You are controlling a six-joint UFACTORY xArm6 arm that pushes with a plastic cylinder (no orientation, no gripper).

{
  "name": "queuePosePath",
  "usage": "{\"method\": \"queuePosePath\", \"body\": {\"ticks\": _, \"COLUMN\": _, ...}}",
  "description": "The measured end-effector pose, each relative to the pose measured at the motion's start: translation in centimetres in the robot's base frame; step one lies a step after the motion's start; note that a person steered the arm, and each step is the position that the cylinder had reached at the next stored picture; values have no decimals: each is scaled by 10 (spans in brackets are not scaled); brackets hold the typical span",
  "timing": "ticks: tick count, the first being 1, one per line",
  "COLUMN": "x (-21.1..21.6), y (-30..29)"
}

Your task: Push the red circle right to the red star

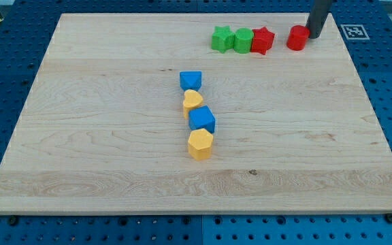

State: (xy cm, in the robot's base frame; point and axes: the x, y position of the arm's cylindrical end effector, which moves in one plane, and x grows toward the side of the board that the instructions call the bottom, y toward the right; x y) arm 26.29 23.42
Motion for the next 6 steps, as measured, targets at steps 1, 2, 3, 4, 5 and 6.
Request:
{"method": "queuePosePath", "body": {"ticks": 1, "x": 6, "y": -8}}
{"method": "queuePosePath", "body": {"ticks": 2, "x": 6, "y": -20}}
{"method": "queuePosePath", "body": {"ticks": 3, "x": 6, "y": -12}}
{"method": "queuePosePath", "body": {"ticks": 4, "x": 11, "y": 19}}
{"method": "queuePosePath", "body": {"ticks": 5, "x": 15, "y": 14}}
{"method": "queuePosePath", "body": {"ticks": 6, "x": 15, "y": -7}}
